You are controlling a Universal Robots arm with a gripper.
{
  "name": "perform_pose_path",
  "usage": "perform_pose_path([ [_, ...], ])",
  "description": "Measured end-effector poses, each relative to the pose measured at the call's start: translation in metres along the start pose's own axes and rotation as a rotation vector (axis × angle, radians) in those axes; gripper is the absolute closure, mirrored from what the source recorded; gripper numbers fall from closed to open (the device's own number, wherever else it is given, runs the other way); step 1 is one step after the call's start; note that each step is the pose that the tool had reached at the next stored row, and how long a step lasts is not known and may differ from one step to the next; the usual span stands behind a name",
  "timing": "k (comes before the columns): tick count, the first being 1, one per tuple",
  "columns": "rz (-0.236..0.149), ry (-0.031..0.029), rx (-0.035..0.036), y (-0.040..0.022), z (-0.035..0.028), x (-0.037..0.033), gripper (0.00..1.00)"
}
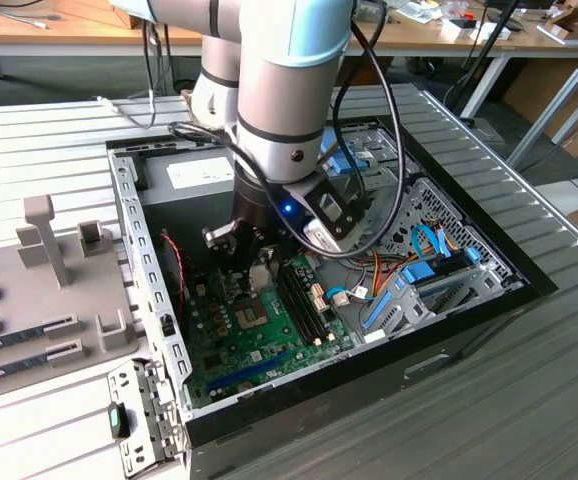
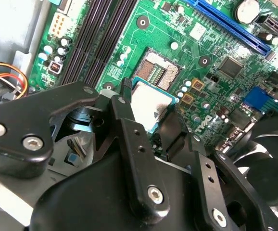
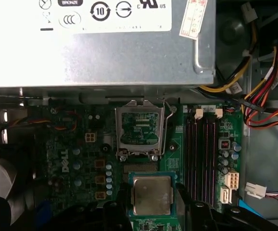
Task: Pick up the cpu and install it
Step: 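Place the cpu into insertion slot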
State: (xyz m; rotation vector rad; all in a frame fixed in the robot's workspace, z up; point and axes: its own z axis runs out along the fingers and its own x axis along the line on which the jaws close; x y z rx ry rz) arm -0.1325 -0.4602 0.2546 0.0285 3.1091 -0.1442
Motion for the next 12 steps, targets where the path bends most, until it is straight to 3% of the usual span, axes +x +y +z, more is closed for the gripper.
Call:
perform_pose_path([
  [6, -0.019, -0.0018, -0.0008, -0.0019, 0.0143, 0.0052, 0.53],
  [12, -0.022, -0.002, -0.0007, -0.0018, 0.0198, 0.0057, 0.53],
])
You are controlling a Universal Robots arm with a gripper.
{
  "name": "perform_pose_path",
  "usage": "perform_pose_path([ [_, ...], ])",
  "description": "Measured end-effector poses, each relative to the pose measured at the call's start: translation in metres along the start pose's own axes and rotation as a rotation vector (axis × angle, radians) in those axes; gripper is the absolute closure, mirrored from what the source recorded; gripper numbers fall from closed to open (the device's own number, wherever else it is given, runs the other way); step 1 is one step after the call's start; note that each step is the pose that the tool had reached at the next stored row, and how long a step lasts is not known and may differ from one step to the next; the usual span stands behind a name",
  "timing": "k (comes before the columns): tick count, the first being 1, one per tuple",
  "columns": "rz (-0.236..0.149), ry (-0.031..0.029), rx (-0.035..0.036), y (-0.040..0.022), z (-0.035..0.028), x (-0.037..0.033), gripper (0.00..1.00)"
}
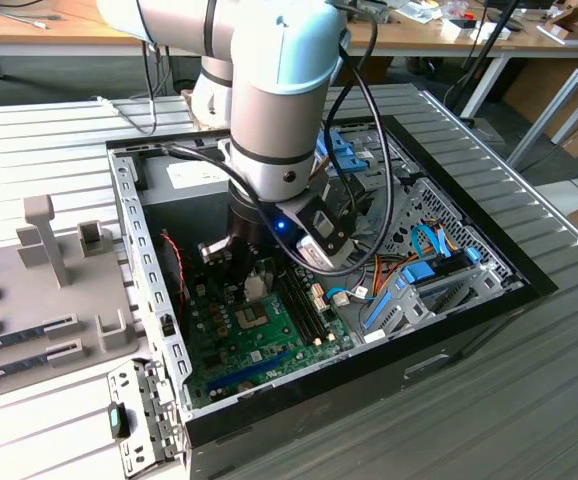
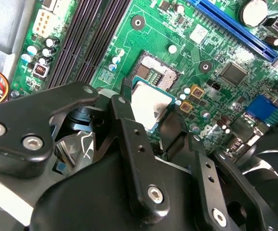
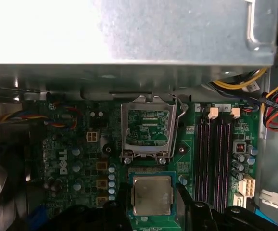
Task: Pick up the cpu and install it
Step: 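Place the cpu into insertion slot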
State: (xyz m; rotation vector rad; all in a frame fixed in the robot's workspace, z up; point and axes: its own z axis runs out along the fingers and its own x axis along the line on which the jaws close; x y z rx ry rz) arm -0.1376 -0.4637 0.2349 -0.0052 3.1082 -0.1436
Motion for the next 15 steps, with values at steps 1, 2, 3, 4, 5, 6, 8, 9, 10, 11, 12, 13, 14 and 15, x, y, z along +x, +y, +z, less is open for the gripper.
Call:
perform_pose_path([
  [1, -0.001, 0.0, 0.0, -0.0001, 0.0015, 0.0001, 0.53],
  [2, -0.001, -0.0001, 0.0, -0.0002, 0.0023, 0.0001, 0.53],
  [3, -0.001, -0.0001, 0.0, -0.0002, 0.0032, 0.0002, 0.53],
  [4, -0.001, -0.0001, -0.0001, -0.0002, 0.0041, 0.0002, 0.53],
  [5, -0.001, -0.0001, 0.0, -0.0002, 0.0048, 0.0002, 0.53],
  [6, -0.001, -0.0001, 0.0, -0.0005, 0.0057, 0.0002, 0.53],
  [8, -0.002, -0.0001, 0.0002, -0.0007, 0.0068, 0.0003, 0.53],
  [9, -0.002, -0.0002, 0.0002, -0.0008, 0.0077, 0.0003, 0.53],
  [10, -0.002, -0.0001, 0.0003, -0.001, 0.0087, 0.0004, 0.53],
  [11, -0.002, -0.0002, 0.0001, -0.0016, 0.0099, 0.0004, 0.53],
  [12, -0.002, -0.0002, 0.0001, -0.0062, 0.0149, 0.0007, 0.53],
  [13, -0.001, -0.0002, 0.0001, -0.0082, 0.0196, 0.0009, 0.53],
  [14, -0.002, -0.0001, 0.0002, -0.0083, 0.0205, 0.0009, 0.53],
  [15, -0.002, -0.0001, 0.0002, -0.0083, 0.0212, 0.0009, 0.53],
])
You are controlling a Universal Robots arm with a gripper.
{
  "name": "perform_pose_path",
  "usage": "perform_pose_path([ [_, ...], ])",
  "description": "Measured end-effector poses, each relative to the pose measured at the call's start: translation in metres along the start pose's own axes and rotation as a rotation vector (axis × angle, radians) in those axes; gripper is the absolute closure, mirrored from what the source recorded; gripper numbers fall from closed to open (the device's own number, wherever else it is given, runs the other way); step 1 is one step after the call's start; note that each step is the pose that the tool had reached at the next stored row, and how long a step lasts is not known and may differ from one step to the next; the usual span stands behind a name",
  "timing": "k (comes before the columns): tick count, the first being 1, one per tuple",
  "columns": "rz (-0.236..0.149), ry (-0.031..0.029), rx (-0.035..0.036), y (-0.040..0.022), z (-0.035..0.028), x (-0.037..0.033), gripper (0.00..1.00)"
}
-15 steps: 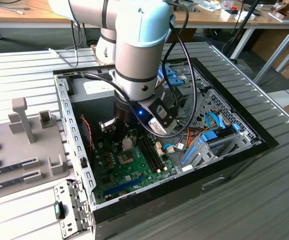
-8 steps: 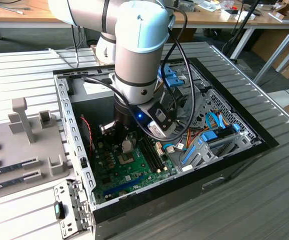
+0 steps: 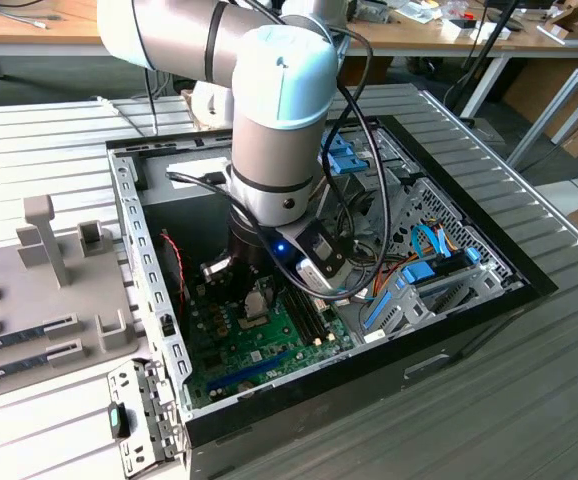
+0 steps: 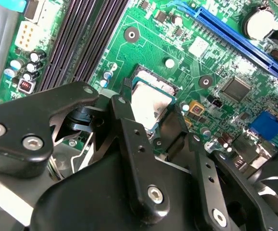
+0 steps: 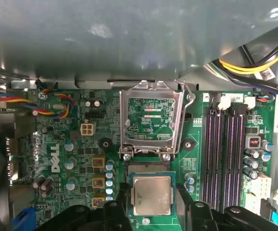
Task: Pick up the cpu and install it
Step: 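Place the cpu into insertion slot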
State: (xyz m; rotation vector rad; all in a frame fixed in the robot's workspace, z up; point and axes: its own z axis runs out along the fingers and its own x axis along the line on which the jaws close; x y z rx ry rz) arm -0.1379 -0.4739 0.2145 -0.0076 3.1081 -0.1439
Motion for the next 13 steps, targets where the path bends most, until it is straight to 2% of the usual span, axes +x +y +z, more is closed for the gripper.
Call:
perform_pose_path([
  [8, 0.0, -0.0001, -0.0001, -0.0003, 0.0074, 0.0007, 0.53],
  [13, 0.0, 0.0, 0.0, -0.0032, 0.0103, 0.0028, 0.53],
])
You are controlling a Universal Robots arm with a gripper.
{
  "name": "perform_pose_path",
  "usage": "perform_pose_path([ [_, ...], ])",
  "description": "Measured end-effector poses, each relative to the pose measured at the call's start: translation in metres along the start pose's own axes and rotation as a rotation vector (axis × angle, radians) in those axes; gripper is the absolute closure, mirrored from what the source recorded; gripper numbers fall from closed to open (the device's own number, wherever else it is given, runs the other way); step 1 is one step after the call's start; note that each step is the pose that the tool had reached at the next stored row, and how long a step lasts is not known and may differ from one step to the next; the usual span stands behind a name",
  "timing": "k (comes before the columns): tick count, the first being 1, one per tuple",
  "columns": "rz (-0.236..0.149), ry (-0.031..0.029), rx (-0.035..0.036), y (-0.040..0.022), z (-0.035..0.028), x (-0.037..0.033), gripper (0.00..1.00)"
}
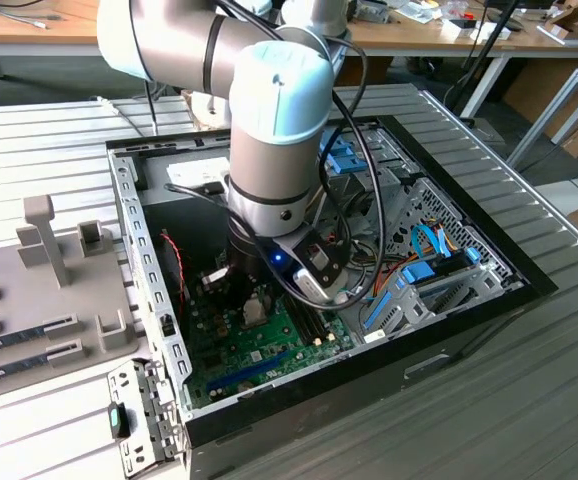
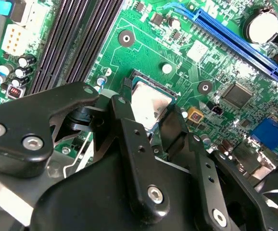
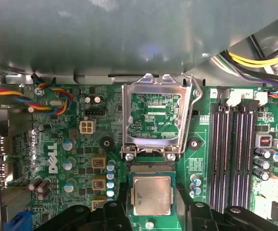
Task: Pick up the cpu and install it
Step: 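Place the cpu into insertion slot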
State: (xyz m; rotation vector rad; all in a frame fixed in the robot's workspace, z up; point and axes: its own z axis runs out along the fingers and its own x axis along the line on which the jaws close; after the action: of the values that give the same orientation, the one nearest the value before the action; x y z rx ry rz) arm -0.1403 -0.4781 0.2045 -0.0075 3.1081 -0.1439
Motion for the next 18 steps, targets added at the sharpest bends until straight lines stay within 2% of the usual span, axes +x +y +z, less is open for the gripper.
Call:
perform_pose_path([
  [2, 0.0, 0.0001, 0.0002, 0.0001, 0.0027, 0.0, 0.53],
  [6, 0.002, 0.0003, 0.0001, 0.0002, 0.0041, 0.0001, 0.53],
  [11, 0.006, 0.0005, -0.0057, 0.0002, 0.0043, 0.0001, 0.53],
  [12, 0.007, 0.0007, -0.0106, 0.0002, 0.0043, 0.0001, 0.53],
  [15, 0.009, 0.0007, -0.0613, 0.0003, 0.0043, 0.0001, 0.53],
  [16, 0.01, 0.0005, -0.072, -0.0001, 0.0044, 0.0001, 0.53],
  [18, 0.009, 0.0007, -0.0718, -0.0014, 0.0044, 0.0001, 0.53],
])
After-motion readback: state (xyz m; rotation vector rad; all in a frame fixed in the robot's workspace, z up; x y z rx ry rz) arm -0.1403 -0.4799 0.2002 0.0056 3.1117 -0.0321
